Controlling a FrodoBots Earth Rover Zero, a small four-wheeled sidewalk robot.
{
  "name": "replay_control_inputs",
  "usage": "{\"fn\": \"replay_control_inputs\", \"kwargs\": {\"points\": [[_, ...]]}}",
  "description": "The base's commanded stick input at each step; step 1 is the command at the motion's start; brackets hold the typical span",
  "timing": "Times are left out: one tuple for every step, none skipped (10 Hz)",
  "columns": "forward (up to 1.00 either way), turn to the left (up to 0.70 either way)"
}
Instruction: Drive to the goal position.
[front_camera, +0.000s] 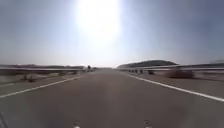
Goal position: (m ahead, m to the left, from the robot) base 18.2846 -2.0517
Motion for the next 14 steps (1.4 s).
{"fn": "replay_control_inputs", "kwargs": {"points": [[1.0,0.0],[1.0,0.0],[1.0,0.0],[1.0,0.0],[1.0,0.0],[1.0,0.0],[1.0,0.0],[1.0,0.0],[1.0,0.0],[1.0,0.0],[1.0,0.0],[1.0,0.0],[1.0,0.0],[1.0,0.0]]}}
